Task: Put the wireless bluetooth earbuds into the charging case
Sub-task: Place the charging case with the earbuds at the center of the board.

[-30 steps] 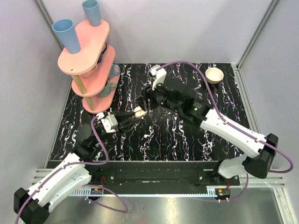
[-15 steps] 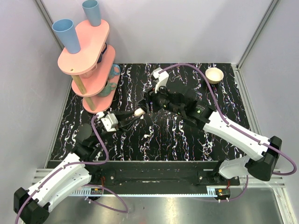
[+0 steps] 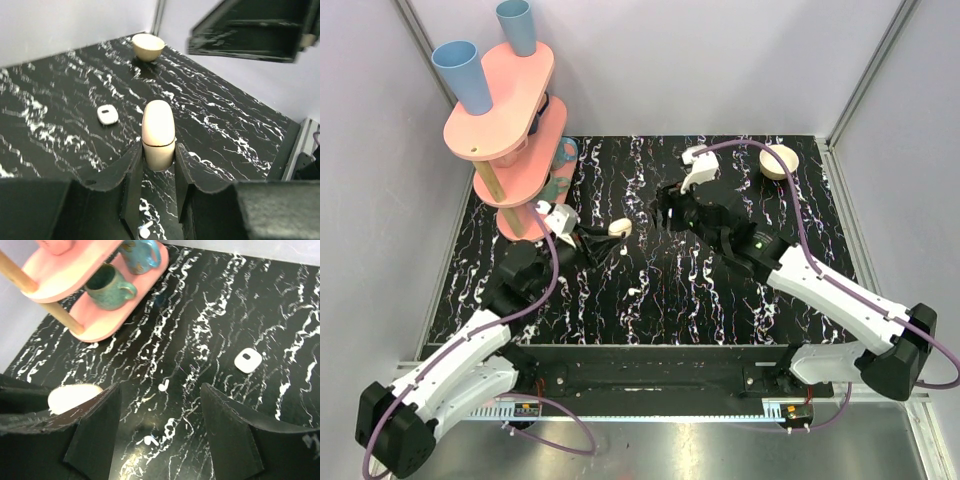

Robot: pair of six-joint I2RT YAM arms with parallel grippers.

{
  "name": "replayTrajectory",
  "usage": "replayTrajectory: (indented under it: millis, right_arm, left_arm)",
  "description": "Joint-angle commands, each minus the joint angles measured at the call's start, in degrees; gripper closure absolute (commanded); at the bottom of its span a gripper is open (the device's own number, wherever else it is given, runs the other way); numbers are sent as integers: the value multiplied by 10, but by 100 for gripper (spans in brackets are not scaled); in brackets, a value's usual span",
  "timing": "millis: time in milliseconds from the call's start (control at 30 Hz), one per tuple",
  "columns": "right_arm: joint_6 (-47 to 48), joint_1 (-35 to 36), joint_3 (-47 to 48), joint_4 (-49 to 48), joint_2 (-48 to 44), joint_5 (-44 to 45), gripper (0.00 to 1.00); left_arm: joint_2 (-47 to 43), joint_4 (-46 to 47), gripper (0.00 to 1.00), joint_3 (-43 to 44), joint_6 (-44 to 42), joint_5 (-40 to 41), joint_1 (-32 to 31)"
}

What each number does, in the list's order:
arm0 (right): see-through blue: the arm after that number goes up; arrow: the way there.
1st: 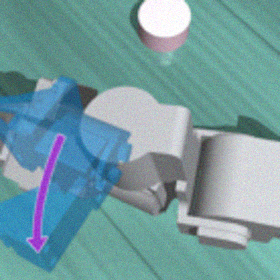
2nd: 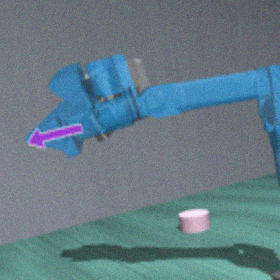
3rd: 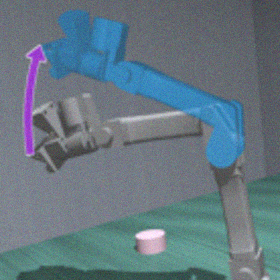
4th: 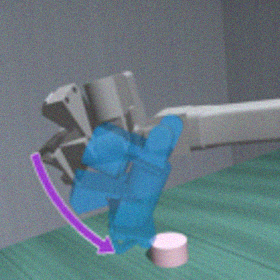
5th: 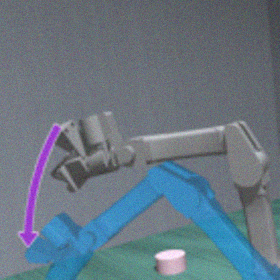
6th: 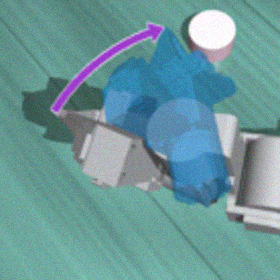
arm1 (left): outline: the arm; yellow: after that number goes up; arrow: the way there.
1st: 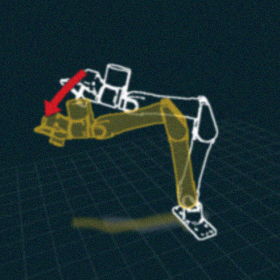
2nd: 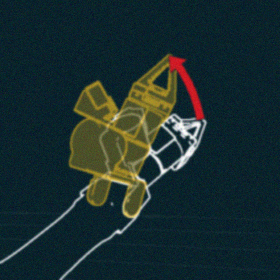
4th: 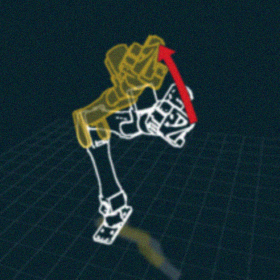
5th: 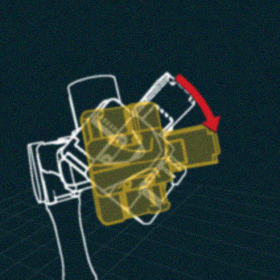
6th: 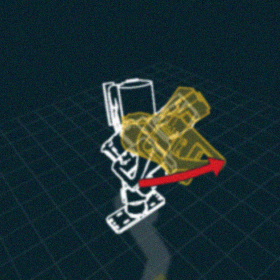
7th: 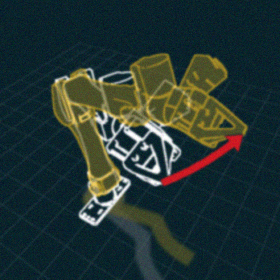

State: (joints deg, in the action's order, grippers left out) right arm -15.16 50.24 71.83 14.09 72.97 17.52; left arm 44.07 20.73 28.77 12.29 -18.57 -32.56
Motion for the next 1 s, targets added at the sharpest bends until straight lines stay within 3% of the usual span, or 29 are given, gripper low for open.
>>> replayTrajectory:
  millis: [0, 167, 233, 400, 567, 767, 867, 967]
  right_arm:
    - [-28, -12, -27, -23, -30, 30, 28]
    - [-53, -22, -64, -24, -38, 11, 28]
    - [-58, -25, -74, -25, -38, 3, 28]
    - [-60, -34, -74, -24, -27, -33, 28]
    - [-75, -37, -66, -29, -3, -83, 28]
    - [-102, -38, -70, -38, -6, -122, 29]
    - [-104, -38, -73, -38, -11, -115, 29]
    - [-97, -39, -73, -38, -8, -114, 29]
  left_arm:
    - [8, -3, 100, 1, 119, 7, 49]
    - [32, -74, 100, -14, 182, -32, 150]
    - [43, -45, 100, -56, 227, -77, 183]
    - [67, 63, 100, -122, 285, -109, 202]
    - [175, 132, 99, -122, 298, -179, 230]
    - [250, 184, 98, -124, 304, -238, 266]
    - [280, 119, 97, -88, 259, -248, 268]
    - [298, 175, 95, -109, 287, -234, 267]
